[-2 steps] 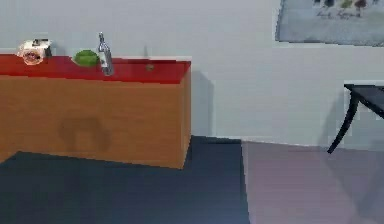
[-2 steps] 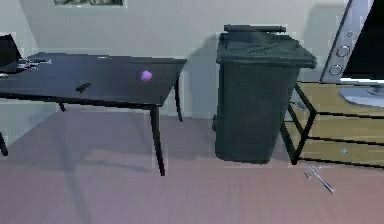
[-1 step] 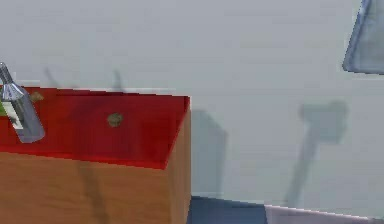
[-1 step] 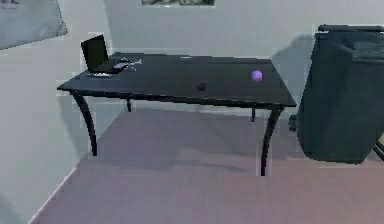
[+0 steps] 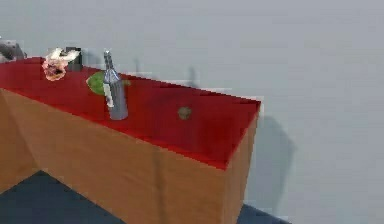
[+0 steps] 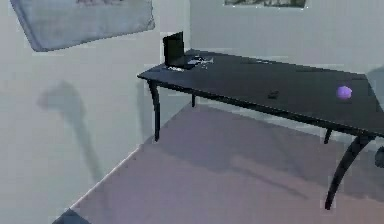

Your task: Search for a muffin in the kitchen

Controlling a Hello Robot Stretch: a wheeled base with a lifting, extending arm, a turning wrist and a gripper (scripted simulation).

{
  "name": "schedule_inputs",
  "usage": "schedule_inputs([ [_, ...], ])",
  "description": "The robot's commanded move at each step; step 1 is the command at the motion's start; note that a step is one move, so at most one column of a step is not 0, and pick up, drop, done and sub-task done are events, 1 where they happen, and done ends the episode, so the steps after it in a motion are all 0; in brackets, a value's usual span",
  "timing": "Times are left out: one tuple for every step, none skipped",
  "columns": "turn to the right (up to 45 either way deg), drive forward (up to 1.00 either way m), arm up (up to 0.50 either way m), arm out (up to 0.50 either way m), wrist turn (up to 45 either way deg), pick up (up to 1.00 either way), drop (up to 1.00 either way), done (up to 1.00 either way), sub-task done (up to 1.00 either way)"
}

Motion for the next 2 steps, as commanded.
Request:
schedule_inputs([
  [0.0,0.95,0.00,0.00,0.0,0.00,0.00,0.00,0.00],
  [0.0,0.00,0.00,0.00,0.0,0.00,0.00,1.00,0.00],
])
